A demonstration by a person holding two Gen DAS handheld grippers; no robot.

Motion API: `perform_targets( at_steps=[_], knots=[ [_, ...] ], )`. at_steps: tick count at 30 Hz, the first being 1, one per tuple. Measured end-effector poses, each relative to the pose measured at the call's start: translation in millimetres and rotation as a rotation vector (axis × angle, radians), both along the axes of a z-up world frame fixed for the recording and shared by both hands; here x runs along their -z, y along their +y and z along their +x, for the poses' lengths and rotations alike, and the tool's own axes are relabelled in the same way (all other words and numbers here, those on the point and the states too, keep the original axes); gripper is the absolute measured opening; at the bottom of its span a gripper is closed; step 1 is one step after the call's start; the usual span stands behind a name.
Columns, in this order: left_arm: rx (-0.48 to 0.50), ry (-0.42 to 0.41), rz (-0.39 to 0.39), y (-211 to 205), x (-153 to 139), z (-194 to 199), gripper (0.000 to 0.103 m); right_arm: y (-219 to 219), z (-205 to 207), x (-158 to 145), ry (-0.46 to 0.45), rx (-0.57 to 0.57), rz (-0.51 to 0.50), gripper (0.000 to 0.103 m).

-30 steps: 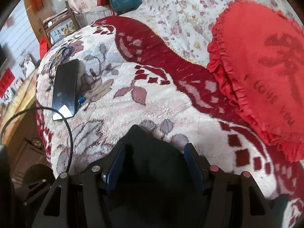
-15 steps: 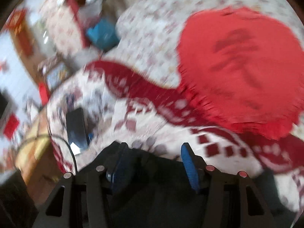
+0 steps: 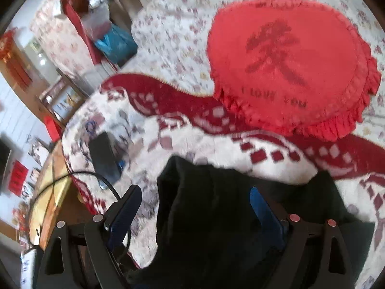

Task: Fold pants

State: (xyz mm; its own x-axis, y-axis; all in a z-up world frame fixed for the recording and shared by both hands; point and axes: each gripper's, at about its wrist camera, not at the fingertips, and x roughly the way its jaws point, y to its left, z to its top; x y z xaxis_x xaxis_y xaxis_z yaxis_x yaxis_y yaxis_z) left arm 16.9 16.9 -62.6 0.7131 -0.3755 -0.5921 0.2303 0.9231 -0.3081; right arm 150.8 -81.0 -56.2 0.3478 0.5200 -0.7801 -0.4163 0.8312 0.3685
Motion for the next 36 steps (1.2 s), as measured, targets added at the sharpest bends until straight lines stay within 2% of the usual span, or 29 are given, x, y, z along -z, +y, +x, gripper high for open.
perform_targets(
  at_steps=[1, 2, 3, 4, 6, 12, 15, 19, 23, 25, 26, 27, 31, 36],
  knots=[
    [-0.001, -0.001, 0.009, -0.8, 0.2, -1.2, 0.026, 2.7, -0.4, 7.4, 0.024, -0.02, 0.0, 0.085],
    [0.0, 0.0, 0.014, -1.3, 0.7, -1.1, 0.026, 3.8, -1.3, 13.7, 0.031, -0.036, -0.006, 0.057],
    [0.009, 0.011, 0.02, -1.8, 1.6, -1.6, 0.026, 1.2, -2.0, 16.5, 0.025, -0.034, -0.009, 0.034],
    [0.022, 0.019, 0.02, -1.8, 2.0, -2.7, 0.026, -6.1, -2.2, 16.9, 0.016, -0.016, 0.004, 0.033],
    [0.058, 0.02, 0.023, -2.4, -1.6, -11.1, 0.026, -23.0, -3.2, 12.7, -0.002, 0.006, 0.04, 0.021],
    [0.151, -0.022, 0.033, -2.5, -24.5, -24.9, 0.027, -85.4, -20.9, -12.4, -0.067, 0.073, 0.066, 0.02],
    [0.192, -0.03, 0.013, -4.9, -34.3, -23.5, 0.039, -118.3, -33.0, -16.5, -0.084, 0.128, 0.06, 0.02],
    [0.202, -0.051, 0.041, -10.7, -37.5, -18.6, 0.04, -164.6, -44.0, -14.9, -0.096, 0.208, 0.004, 0.02],
    [0.186, -0.023, 0.052, -15.7, -30.4, -6.0, 0.04, -198.4, -39.4, 8.0, -0.036, 0.236, -0.064, 0.02],
    [0.179, 0.007, 0.074, -22.7, -23.3, 1.7, 0.04, -212.9, -33.9, 27.6, 0.003, 0.287, -0.142, 0.024],
    [0.18, 0.022, 0.082, -26.5, -19.2, 5.8, 0.04, -218.6, -33.3, 31.9, 0.006, 0.315, -0.174, 0.033],
    [0.184, 0.035, 0.091, -29.5, -15.2, 9.2, 0.04, -225.2, -32.8, 34.3, 0.002, 0.34, -0.191, 0.036],
    [0.205, 0.058, 0.127, -46.7, -8.2, 16.7, 0.04, -249.6, -40.0, 14.2, -0.058, 0.402, -0.155, 0.037],
    [0.21, 0.076, 0.157, -70.2, -0.1, 33.5, 0.04, -229.5, -40.8, -3.6, -0.113, 0.337, -0.091, 0.037]
  ],
)
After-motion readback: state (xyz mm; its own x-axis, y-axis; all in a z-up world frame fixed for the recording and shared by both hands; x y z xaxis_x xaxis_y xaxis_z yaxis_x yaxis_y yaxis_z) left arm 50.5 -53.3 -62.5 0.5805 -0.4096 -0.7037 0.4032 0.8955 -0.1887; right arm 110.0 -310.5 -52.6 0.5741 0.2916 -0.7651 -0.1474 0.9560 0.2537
